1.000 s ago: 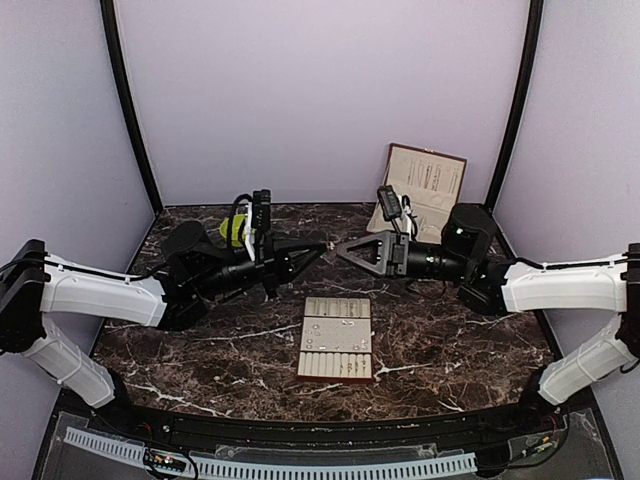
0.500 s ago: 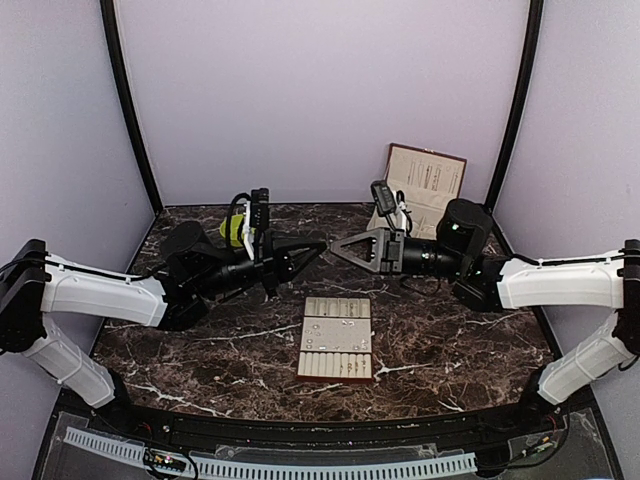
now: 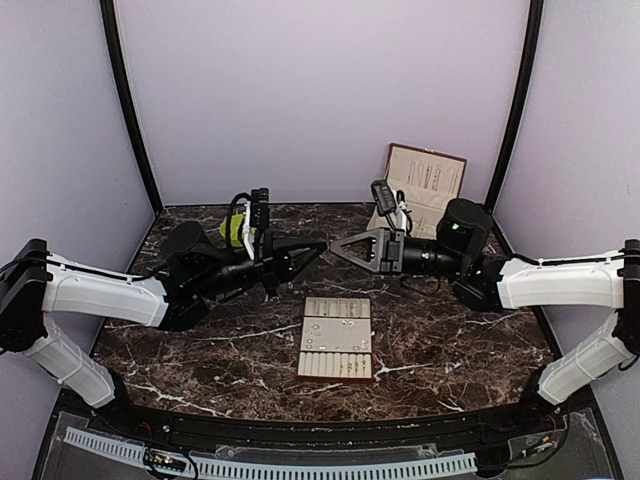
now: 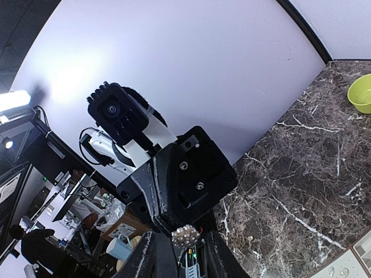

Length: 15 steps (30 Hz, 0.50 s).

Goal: Organize the mixed jewelry
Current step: Pass from the left arm to the right

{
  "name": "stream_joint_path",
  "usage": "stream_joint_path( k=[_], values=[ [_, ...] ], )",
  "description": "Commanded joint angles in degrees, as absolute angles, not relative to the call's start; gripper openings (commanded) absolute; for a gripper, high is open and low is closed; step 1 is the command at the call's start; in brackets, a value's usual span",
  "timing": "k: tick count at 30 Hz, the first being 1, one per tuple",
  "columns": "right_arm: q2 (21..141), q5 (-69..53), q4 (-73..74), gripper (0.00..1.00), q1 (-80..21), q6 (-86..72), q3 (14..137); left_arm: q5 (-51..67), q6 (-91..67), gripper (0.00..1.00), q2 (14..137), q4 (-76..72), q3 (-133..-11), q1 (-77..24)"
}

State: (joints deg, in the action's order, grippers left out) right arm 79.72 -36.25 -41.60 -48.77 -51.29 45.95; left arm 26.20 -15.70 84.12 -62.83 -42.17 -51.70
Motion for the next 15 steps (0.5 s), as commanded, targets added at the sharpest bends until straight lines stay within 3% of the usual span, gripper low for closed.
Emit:
stream_joint_path(
  k=[1,15],
  values=[
    [80.1,-36.0,-44.4,0.31,-49.3,-50.7,47.5,27.5,-16.5,0.00,84.1,-65.6,-41.7,-52.1],
    [80.5,-36.3,-45.4,0.34,-49.3,-51.0,47.9,28.0,-17.2,0.00,84.4,-66.1,-41.5,-52.1]
  ],
)
